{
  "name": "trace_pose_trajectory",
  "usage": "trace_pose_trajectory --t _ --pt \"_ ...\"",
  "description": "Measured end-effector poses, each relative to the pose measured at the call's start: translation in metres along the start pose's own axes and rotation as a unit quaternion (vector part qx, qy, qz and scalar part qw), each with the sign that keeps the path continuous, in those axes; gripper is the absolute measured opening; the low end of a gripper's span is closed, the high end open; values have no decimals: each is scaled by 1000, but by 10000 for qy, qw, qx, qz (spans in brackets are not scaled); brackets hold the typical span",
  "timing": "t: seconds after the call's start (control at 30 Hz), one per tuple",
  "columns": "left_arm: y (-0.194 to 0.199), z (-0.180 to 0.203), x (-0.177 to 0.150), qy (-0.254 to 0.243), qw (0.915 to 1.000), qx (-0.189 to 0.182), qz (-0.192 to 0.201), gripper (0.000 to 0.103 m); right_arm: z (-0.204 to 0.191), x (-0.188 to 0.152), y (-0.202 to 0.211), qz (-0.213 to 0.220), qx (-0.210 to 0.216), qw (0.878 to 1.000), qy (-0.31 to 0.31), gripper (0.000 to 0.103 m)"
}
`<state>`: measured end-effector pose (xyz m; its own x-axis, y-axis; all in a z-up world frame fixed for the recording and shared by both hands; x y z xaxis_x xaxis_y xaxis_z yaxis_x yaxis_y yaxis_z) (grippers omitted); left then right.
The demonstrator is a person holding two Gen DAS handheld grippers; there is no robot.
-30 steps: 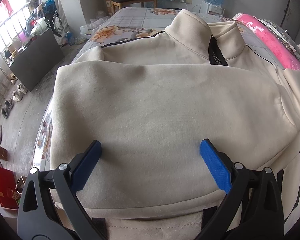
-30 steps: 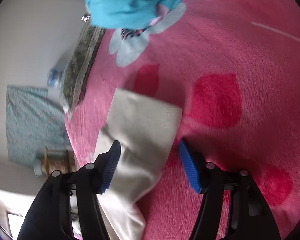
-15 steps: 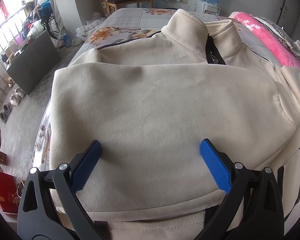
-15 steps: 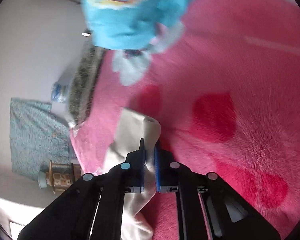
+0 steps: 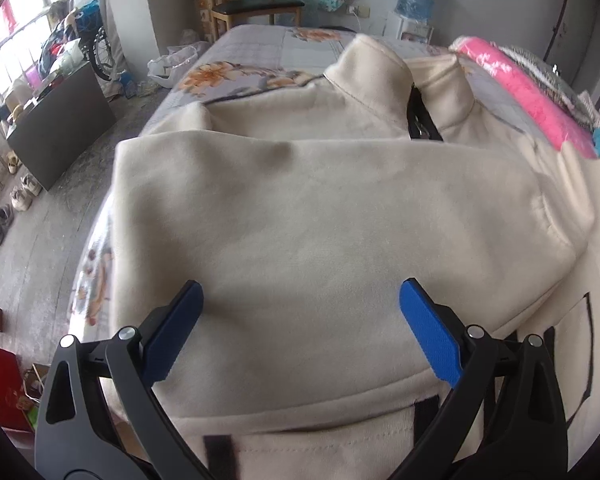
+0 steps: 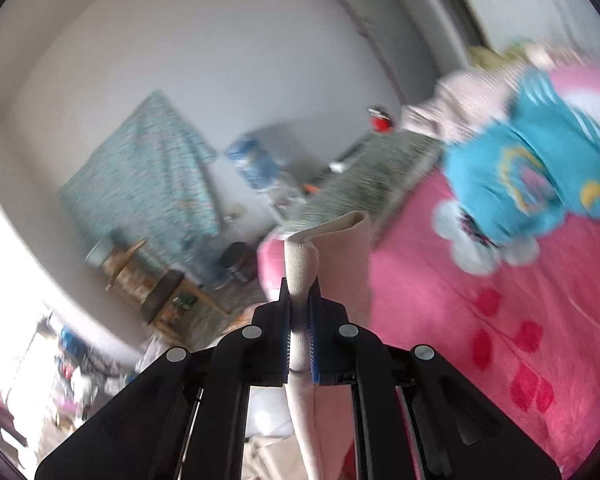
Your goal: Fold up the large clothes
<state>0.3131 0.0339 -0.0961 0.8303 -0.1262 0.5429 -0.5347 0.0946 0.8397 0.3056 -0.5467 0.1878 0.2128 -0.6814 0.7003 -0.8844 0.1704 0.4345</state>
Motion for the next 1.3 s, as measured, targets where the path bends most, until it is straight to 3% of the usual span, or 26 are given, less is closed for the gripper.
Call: trace_pose_trajectory --t 0.23,0.3,0.47,0.63,0.7,0.77,0.8,0.87,0.9,0.97,1.03,1.1,1.2,1.3 --pt "21 -29 -14 460 9982 -351 -156 49 -117 -41 23 -97 651 9929 991 8" --pt "27 -40 -20 573 9971 -466 -164 34 -147 -63 28 -220 913 9885 1186 8" --pt "43 -65 -40 751 9944 -738 -111 13 -231 -143 39 -638 1648 9666 1858 8" --pt "62 -85 -53 836 9924 -904 63 11 -298 -266 41 -1314 2307 9297 2552 8" --pt "70 -91 -57 892 9908 -1012 130 11 -313 -330 35 -1792 2451 9083 2878 9" --pt "74 -94 -59 945 9890 -1122 177 11 -313 -388 20 -2518 2563 8823 3041 11" --pt "77 -96 -60 981 9874 -1226 199 11 -306 -431 9 -3112 2520 8641 3050 19" --pt "79 -97 -60 1021 9850 -1370 231 11 -284 -477 -7 -3835 2301 8444 2949 33" --pt "81 -97 -60 1030 9842 -1417 249 11 -276 -486 -12 -4006 2217 8410 2882 33" --pt "82 -96 -57 1006 9825 -1540 298 11 -247 -487 -21 -4228 2090 8431 2583 33" --pt "83 -92 -51 950 9807 -1679 330 13 -224 -467 -23 -4124 1970 8566 2395 35" --pt "80 -84 -41 876 9806 -1719 354 22 -198 -434 -25 -3861 1804 8760 2257 44" --pt "68 -78 -23 811 9844 -1523 334 24 -157 -377 -32 -3403 1382 9061 2098 49" --pt "48 -71 -9 697 9912 -1101 218 24 -100 -322 -45 -2846 520 9347 2064 50"
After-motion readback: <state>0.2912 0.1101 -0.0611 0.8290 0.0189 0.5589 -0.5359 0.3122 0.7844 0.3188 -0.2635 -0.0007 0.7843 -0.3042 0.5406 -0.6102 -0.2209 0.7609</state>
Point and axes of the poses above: each gripper's, at about its wrist camera, not at the fingertips, and y roughly against the way its jaws point, z to its right, x to its top, the point moved 6 cm from there along -y, roughly the way its jaws point, and after that the axes turned 4 degrees about -y, right-handed, at the moved point
